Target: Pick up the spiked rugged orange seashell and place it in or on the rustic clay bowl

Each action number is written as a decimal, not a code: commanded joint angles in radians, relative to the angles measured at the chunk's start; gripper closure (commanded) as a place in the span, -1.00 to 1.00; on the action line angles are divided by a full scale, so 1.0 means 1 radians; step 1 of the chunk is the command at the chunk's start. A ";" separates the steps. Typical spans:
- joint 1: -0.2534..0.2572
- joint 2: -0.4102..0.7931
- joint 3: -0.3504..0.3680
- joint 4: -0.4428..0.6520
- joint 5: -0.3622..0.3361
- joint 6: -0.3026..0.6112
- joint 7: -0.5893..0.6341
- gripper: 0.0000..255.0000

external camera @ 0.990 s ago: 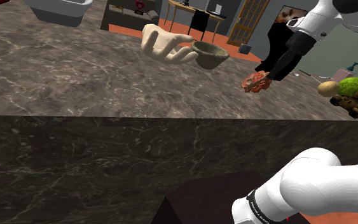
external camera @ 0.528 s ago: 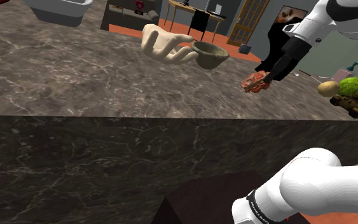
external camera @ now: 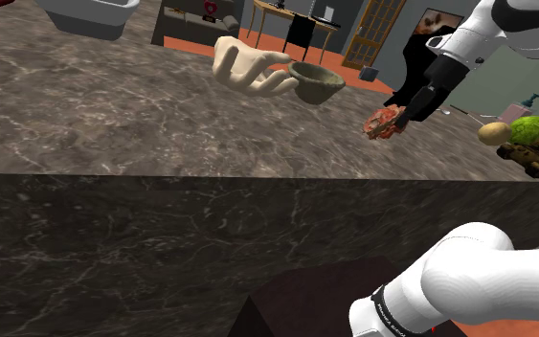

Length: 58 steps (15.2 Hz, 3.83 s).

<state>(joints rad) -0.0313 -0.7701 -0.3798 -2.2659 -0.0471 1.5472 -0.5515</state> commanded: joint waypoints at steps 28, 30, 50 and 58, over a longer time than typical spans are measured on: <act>0.044 0.136 0.014 0.412 0.047 -0.277 0.024 1.00; 0.048 0.153 0.013 0.454 0.052 -0.302 0.026 1.00; 0.129 0.676 -0.049 1.043 0.239 -0.394 0.063 1.00; 0.098 0.928 -0.078 1.312 0.365 -0.434 0.071 1.00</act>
<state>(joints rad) 0.0554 0.1721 -0.4607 -0.9205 0.3291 1.0893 -0.4822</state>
